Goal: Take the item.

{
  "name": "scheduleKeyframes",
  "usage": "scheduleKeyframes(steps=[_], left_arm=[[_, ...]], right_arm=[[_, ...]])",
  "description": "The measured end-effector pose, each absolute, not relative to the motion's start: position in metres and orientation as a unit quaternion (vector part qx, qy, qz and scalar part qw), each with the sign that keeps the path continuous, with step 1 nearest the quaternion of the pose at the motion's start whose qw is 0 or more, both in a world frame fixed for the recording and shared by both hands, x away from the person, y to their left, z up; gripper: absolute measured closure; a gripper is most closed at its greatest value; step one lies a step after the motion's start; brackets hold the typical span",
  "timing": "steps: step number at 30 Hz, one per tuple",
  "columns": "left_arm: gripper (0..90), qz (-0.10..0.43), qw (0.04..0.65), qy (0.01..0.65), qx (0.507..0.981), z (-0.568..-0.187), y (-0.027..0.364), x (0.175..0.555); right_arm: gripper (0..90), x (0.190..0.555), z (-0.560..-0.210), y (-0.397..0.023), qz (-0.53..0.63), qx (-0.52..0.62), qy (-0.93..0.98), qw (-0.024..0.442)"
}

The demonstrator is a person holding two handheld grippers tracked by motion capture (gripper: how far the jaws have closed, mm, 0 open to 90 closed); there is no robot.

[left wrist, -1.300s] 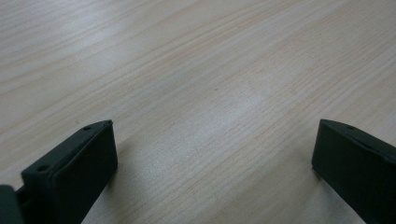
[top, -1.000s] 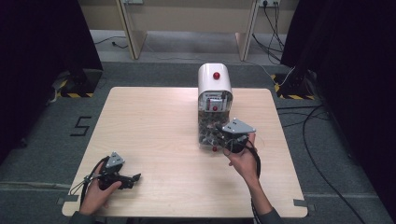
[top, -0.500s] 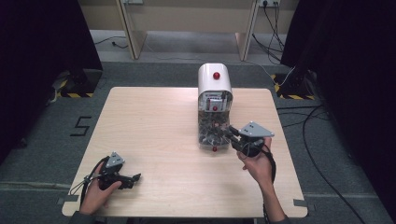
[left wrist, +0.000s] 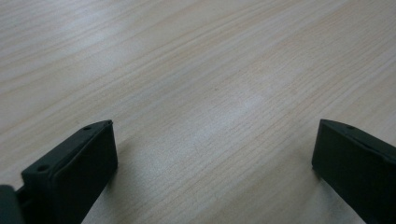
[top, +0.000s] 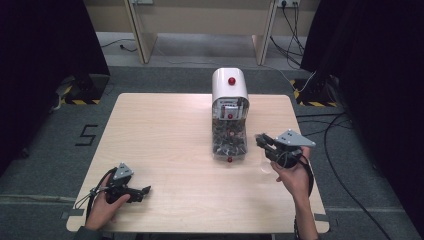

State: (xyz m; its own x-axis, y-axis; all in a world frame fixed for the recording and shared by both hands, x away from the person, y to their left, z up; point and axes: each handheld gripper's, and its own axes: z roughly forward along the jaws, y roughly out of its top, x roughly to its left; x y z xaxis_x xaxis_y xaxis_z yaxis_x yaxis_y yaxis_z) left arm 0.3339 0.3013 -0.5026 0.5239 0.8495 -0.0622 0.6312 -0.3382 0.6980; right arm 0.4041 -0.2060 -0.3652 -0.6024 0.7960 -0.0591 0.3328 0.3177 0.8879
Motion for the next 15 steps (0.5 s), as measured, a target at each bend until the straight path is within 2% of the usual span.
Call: scheduleKeyframes(steps=[15], left_arm=[[0.0, 0.159, 0.344, 0.462, 0.802, -0.503, 0.301, 0.334]], right_arm=[[76.4, 0.398, -0.369, -0.237, 0.439, 0.394, 0.767, 0.251]])
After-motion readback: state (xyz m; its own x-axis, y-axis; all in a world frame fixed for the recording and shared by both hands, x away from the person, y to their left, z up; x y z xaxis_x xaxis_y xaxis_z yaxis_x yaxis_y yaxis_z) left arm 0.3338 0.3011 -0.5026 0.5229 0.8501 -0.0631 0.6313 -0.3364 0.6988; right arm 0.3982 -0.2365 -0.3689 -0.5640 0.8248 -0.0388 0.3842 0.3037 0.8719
